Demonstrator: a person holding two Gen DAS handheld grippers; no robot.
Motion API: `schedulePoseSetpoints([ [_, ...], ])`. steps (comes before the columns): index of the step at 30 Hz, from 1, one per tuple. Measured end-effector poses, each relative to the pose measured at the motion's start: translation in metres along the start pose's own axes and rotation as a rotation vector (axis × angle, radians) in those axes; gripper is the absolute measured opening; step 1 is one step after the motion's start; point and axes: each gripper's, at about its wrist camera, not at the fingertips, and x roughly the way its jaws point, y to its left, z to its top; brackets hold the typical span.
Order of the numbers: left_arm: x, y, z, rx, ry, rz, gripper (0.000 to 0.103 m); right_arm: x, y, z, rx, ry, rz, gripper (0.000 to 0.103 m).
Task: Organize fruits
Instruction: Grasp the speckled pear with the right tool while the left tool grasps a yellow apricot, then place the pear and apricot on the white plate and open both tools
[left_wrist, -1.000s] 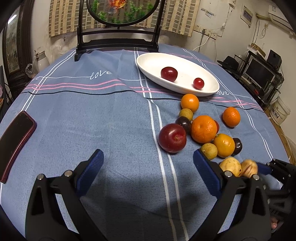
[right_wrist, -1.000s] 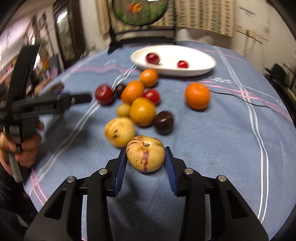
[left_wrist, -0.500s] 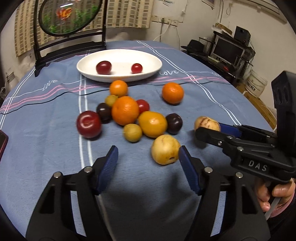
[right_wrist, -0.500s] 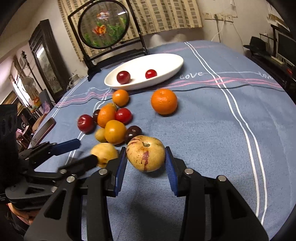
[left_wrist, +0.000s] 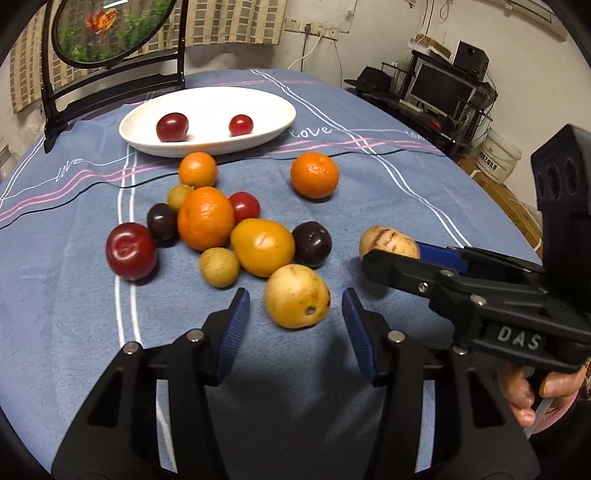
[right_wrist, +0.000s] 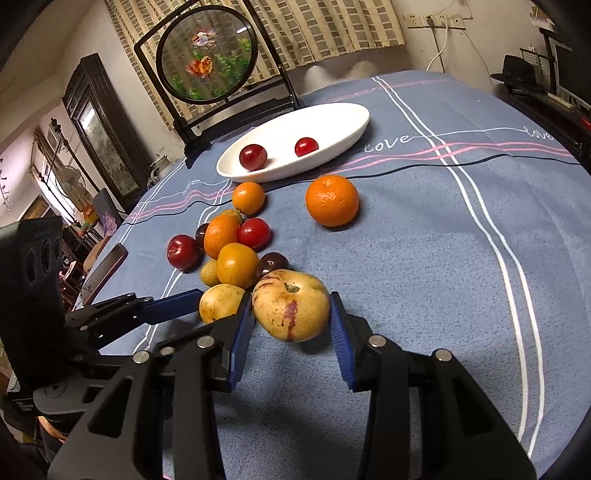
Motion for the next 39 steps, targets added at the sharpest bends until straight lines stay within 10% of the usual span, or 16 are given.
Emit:
schedulePoseSetpoints([
  [24,-0.013,0.015,0.005,-0.059,-0.051,-0.049,0.038,0.001,0.001,0.009,-0.019,-0.002,0.01,0.041],
  [39,0.022,0.142,0.171,-0.189,-0.079,0.117,0.038,0.11,-0.015,0.176,-0.045,-0.015,-0.132,0.041],
])
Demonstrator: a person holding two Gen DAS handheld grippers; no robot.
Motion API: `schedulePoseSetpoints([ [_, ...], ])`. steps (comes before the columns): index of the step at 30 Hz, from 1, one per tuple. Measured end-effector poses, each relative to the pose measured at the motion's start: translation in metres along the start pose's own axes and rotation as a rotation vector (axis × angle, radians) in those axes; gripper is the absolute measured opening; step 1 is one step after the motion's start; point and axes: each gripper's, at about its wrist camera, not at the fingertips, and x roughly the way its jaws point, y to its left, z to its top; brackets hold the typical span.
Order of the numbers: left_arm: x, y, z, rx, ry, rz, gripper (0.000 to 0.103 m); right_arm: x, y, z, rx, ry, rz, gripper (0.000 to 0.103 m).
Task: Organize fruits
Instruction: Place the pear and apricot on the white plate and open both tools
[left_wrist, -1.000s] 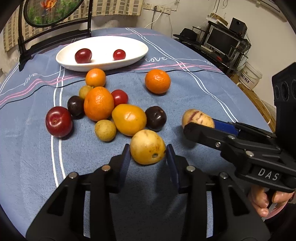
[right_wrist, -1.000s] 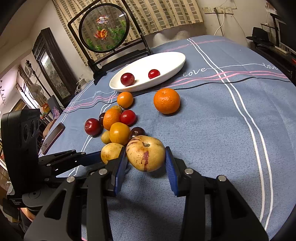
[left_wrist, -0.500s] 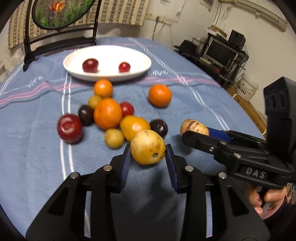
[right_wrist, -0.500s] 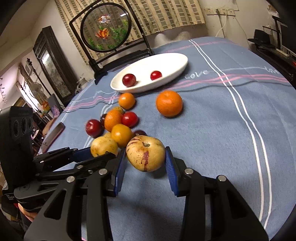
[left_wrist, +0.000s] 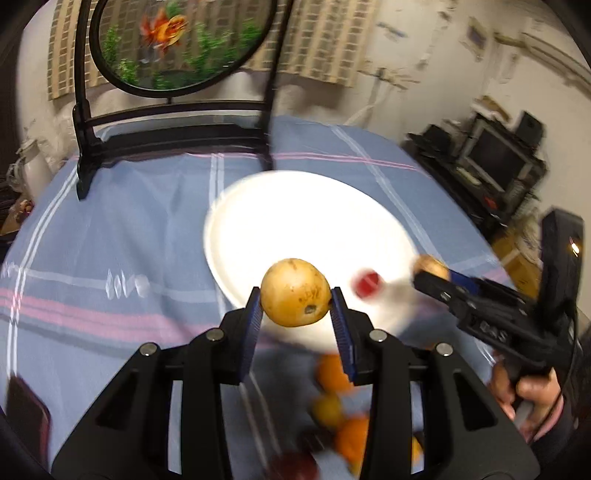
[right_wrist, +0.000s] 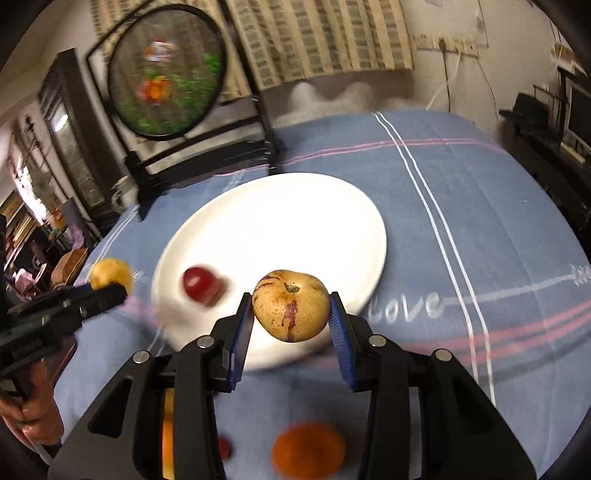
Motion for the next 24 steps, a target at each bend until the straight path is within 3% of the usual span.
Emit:
schedulePoseSetpoints([
  [4,0.044,0.013,0.028,-0.015,0.065,0.055,0.038,0.033,-0.01,0.014,-0.003,0.047,-0.036,0.041],
  [14,0.099,0.022,0.03,-0.033,0.167,0.086,0.039,0.05,-0.007,0.018,-0.045,0.094,-0.027,0.044],
  [15,0.098,0.021,0.03,-0.029,0.163,0.106,0.05,0.048,-0.007,0.019,-0.049,0.098,-0.029,0.051],
  [18,0.076,0.015,0.028,-0.019,0.107,0.13,0.078,0.033,-0.003,0.02,-0.059,0.076,-0.011,0.051],
  [22,0.018,0.003,0.013,0.025,-0.015,0.188,0.091,-0.005,0.002,0.01,-0.1,0.014,0.007,0.054],
  [24,-0.015,-0.003,-0.01,0.052,-0.077,0.203,0.096,-0.022,0.003,-0.003,-0.116,-0.01,0.01,0.063],
])
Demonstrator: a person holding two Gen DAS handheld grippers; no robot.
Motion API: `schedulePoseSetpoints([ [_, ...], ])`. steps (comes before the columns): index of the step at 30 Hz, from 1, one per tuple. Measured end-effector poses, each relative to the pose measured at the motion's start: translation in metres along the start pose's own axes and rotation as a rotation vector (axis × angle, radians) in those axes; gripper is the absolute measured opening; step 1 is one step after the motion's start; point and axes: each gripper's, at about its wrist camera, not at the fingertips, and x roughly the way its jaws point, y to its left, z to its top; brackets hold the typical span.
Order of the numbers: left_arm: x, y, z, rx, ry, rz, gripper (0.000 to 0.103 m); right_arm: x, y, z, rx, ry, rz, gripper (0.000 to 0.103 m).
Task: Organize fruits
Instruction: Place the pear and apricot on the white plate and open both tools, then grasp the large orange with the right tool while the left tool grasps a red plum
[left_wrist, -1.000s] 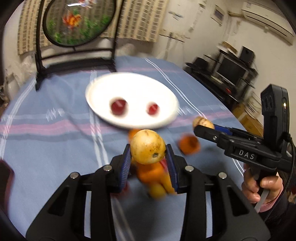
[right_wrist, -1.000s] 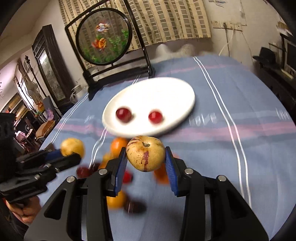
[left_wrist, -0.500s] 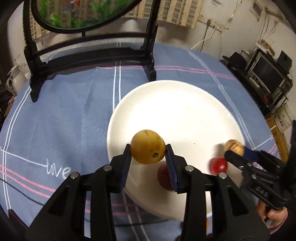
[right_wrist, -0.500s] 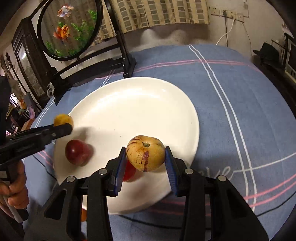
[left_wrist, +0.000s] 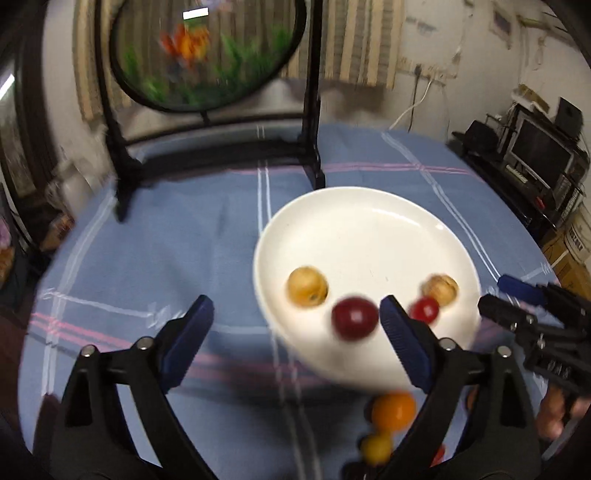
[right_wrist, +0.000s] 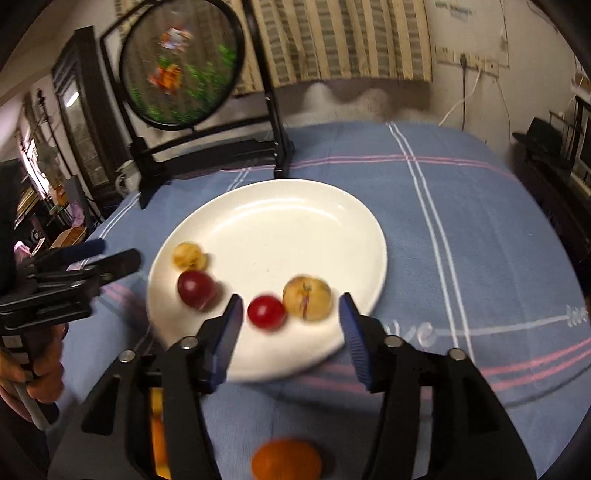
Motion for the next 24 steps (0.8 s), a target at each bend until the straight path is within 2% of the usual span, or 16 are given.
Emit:
schedulePoseSetpoints([
  [2,-0.022,0.0,-0.02,0.006,-0.041,-0.006,0.1,-0.017,0.001,-0.019,-0.023,-0.023,-0.003,0.063],
  [5,-0.045,0.001,-0.06,0.001,-0.072,-0.004,0.101,-0.033,0.001,-0.05,-0.04,-0.029,-0.001,0.063],
  [7,-0.05,0.003,-0.081,-0.009,-0.067,-0.022,0.101,-0.036,0.0,-0.068,-0.035,-0.001,-0.004,0.063],
  [9,-0.049,0.005,-0.096,-0.03,-0.023,-0.013,0.101,-0.039,0.002,-0.079,-0.049,0.025,-0.006,0.064],
  [11,-0.052,0.009,-0.111,-0.053,-0.015,-0.03,0.101,-0.043,0.007,-0.087,-0.081,0.023,-0.03,0.063],
  [14,-0.059,0.007,-0.119,-0.035,-0.019,-0.015,0.101,-0.048,0.015,-0.092,-0.121,0.0,-0.059,0.064],
  [17,-0.067,0.011,-0.121,-0.067,-0.059,-0.023,0.101,-0.044,0.018,-0.095,-0.141,0.015,-0.068,0.064],
  [24,-0.059,0.008,-0.122,-0.055,-0.019,-0.007,0.101,-0.029,0.019,-0.098,-0.148,0.073,-0.08,0.064],
])
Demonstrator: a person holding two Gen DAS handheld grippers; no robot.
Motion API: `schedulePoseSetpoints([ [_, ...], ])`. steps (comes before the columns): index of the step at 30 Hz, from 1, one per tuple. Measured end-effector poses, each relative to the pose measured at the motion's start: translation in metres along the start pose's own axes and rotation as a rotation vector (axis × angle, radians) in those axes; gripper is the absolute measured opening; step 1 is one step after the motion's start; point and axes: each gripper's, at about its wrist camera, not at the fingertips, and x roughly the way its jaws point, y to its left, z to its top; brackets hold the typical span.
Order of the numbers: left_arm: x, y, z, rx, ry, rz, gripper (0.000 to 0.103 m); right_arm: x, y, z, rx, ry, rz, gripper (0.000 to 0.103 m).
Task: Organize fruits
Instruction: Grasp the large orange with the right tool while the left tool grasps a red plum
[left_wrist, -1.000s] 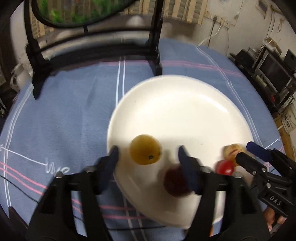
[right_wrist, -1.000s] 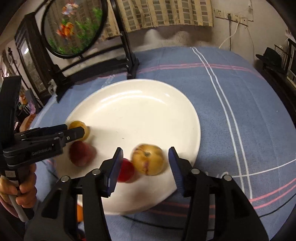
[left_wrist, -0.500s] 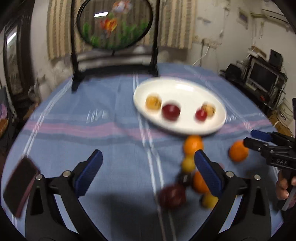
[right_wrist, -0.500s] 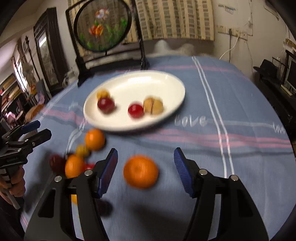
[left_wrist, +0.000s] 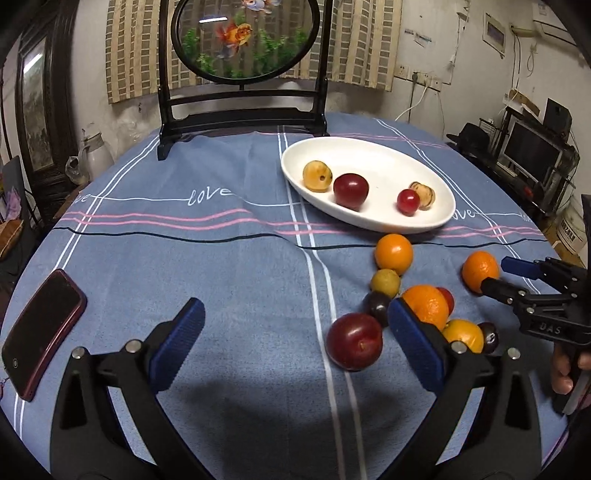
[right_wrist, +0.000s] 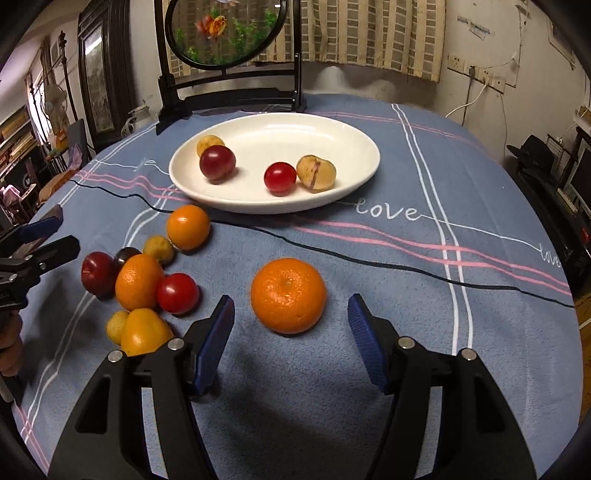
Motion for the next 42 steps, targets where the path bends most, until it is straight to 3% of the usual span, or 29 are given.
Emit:
schedulePoseSetpoints([
  [17,-0.007,-0.012,-0.007,0.081,-0.026,-0.009,0.101,0.016,0.001,0.0,-0.002,0.033,-0.019,0.064],
  [20,-0.006,-0.014,-0.008,0.09,-0.021,-0.016,0.101,0.017,0.001,0.0,-0.003,0.036,-0.015,0.056],
  [22,-0.006,-0.017,-0.009,0.101,-0.016,-0.016,0.101,0.017,0.001,0.0,-0.003,0.034,0.01,0.046],
  [28,0.0,-0.022,-0.011,0.141,0.008,-0.037,0.1,0.016,-0.002,0.0,0.024,0.035,0.019,0.045],
  [42,0.017,-0.023,-0.014,0.137,0.124,-0.109,0.059,0.016,-0.001,0.0,0.02,0.04,0.01,0.045],
])
